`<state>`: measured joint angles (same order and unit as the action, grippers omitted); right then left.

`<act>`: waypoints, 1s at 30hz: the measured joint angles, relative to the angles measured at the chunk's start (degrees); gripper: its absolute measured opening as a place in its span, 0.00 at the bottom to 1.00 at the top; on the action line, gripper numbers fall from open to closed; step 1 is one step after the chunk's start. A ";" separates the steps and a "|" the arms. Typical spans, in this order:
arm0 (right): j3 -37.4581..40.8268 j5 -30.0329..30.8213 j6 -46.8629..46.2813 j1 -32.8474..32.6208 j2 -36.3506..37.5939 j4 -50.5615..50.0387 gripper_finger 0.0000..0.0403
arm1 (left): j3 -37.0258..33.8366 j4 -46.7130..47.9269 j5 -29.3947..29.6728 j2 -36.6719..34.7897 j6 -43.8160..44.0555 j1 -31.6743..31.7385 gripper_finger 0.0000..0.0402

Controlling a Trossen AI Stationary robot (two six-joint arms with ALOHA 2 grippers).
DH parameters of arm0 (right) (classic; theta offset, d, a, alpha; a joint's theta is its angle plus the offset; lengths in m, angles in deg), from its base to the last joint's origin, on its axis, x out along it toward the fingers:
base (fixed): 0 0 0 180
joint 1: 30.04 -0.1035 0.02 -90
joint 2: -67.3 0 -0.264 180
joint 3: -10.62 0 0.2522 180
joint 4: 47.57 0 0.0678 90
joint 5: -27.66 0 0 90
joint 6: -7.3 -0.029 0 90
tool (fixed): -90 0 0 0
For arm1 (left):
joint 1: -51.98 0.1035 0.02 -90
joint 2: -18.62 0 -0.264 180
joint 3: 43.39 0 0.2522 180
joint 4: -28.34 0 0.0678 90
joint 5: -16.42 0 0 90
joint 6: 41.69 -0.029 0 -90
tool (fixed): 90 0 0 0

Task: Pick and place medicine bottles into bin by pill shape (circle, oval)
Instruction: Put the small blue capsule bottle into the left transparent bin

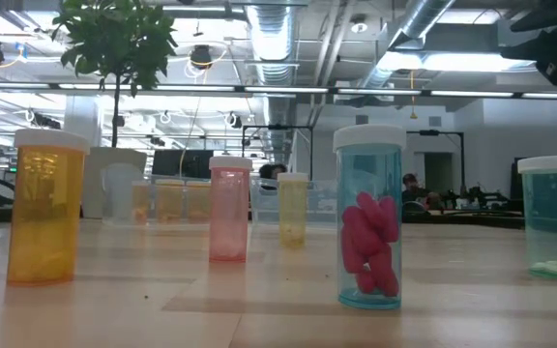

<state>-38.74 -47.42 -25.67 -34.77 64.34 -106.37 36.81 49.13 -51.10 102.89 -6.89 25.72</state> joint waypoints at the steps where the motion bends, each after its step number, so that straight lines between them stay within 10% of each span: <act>1: 0.00 -0.01 0.00 0.00 0.00 -0.03 0.48 | 1.46 1.70 -1.08 1.60 -0.37 0.00 0.64; 15: -0.02 -1.42 -0.18 0.00 0.00 -2.62 0.49 | 32.42 24.35 -20.48 27.35 -18.49 2.50 0.64; 22: -0.02 -2.44 -0.22 0.00 0.00 -2.78 0.48 | 35.80 25.96 -30.13 33.89 -23.20 2.92 0.64; 30: -0.02 -2.97 -0.46 -0.02 0.00 -2.97 0.49 | 35.90 26.93 -27.68 35.07 -29.82 2.35 0.64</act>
<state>-38.76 -50.39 -26.13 -34.80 64.34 -109.34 72.71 76.06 -78.78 137.96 -36.72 28.07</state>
